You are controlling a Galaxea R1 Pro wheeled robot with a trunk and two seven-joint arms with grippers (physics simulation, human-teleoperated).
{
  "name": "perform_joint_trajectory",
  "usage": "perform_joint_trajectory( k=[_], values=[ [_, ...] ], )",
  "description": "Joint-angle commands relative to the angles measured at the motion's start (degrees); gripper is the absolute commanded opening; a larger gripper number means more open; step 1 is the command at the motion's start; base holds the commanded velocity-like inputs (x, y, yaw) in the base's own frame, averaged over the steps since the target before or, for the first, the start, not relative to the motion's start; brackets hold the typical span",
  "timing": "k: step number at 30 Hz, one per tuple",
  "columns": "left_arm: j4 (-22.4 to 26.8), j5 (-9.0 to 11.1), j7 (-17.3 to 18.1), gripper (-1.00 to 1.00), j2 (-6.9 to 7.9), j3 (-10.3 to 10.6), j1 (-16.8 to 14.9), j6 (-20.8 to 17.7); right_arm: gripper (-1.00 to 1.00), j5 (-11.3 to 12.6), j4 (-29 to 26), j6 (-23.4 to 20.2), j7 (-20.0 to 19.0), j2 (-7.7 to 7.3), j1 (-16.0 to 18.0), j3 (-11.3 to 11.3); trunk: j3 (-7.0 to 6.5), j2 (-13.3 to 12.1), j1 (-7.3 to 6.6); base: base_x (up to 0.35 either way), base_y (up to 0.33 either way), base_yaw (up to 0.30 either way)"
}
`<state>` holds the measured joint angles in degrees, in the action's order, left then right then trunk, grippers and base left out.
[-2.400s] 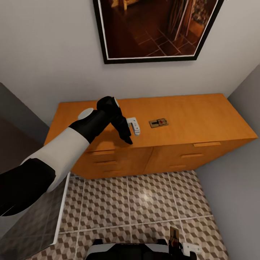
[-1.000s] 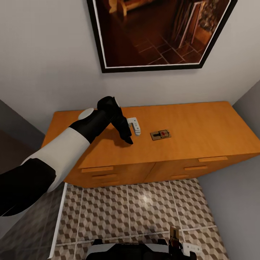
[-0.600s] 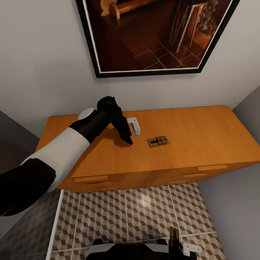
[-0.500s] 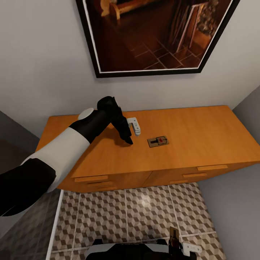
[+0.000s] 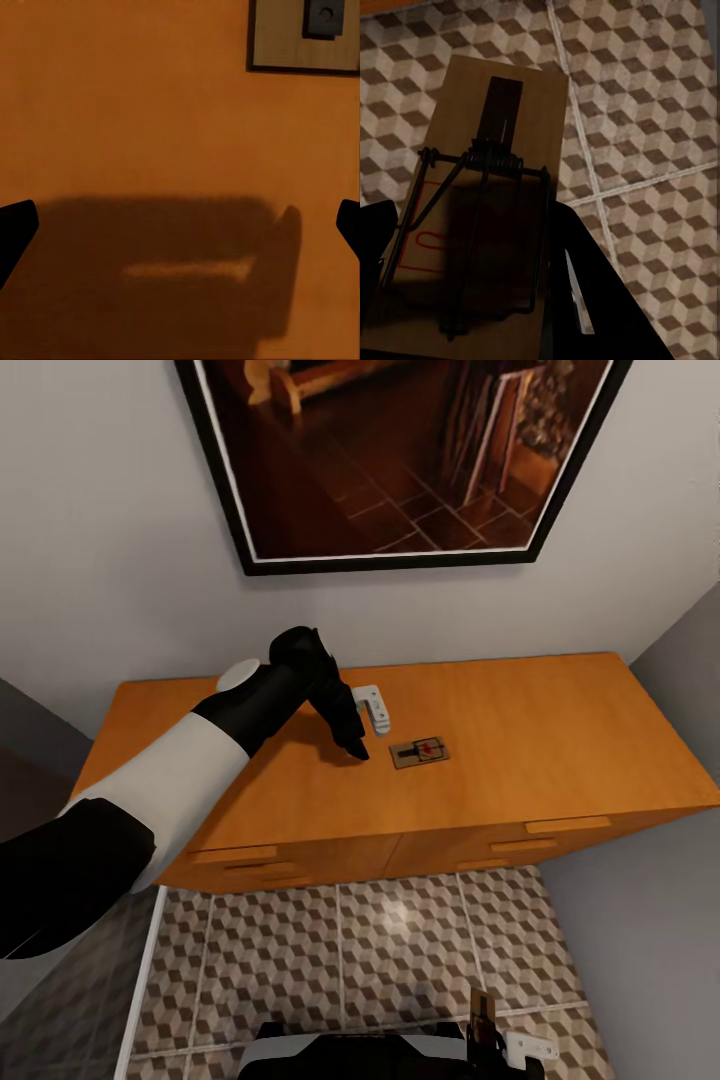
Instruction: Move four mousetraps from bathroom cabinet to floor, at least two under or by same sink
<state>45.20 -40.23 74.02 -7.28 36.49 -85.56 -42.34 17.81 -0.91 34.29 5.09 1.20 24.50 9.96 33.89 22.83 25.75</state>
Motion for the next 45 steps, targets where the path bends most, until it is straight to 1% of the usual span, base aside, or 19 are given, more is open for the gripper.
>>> perform_joint_trajectory(
  k=[1, 17, 31, 45],
  values=[
    [0.0, -0.4, 0.4, 1.00, -0.01, 0.0, 0.0, -0.5, -1.00, 0.2, 0.0, 0.1, 0.4, -0.01, 0.0, 0.5, 0.07, 0.1, 0.03, 0.000, -0.023, 0.000],
    [0.0, -0.4, 0.4, 1.00, -0.01, 0.1, 0.0, -0.5, -1.00, 0.2, 0.0, 0.2, 0.4, -0.06, 0.0, 0.5, 0.07, 0.1, 0.03, 0.000, -0.004, 0.000],
    [0.0, -0.3, 0.4, 1.00, -0.03, 0.1, 0.0, -0.5, -1.00, 0.2, 0.0, 0.2, 0.4, -0.04, 0.0, 0.5, 0.07, 0.1, 0.03, 0.039, -0.053, 0.000],
    [0.0, -0.1, 0.6, 1.00, -1.02, 0.1, 0.0, -0.6, -1.00, 0.2, 0.0, 0.2, 0.4, -0.05, 0.0, 0.5, 0.07, 0.1, 0.03, 0.001, 0.000, 0.000]
  ],
)
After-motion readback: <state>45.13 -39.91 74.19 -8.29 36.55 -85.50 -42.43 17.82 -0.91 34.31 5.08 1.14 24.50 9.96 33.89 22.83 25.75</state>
